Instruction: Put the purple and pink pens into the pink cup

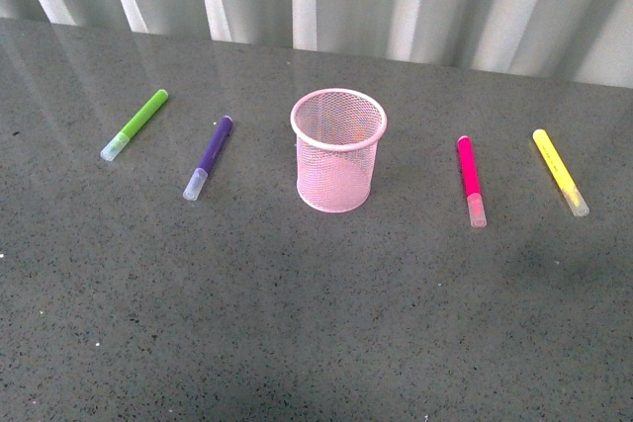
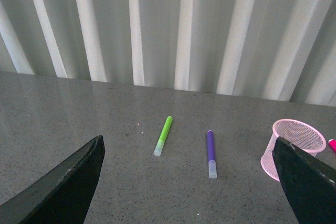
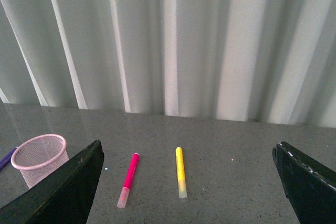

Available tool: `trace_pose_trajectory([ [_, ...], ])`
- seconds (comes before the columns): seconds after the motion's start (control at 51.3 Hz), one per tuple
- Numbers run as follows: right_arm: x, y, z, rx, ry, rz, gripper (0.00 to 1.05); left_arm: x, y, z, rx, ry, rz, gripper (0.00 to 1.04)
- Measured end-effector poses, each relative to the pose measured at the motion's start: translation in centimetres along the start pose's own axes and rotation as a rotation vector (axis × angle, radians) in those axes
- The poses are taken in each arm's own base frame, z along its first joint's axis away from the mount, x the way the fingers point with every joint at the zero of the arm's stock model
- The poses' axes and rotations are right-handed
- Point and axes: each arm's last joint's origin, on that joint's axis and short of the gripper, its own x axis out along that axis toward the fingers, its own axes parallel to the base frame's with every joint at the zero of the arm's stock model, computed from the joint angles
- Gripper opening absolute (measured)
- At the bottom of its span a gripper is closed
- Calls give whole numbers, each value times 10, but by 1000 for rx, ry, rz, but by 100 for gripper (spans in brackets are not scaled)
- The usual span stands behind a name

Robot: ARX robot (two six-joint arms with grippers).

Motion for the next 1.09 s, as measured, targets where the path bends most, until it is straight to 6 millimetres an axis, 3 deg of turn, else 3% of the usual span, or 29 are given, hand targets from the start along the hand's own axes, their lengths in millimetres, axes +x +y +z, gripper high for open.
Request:
trace_pose_trajectory([
  [1.092, 0, 0, 0, 0, 0, 0, 98, 0, 0, 0, 0, 0, 0, 98],
])
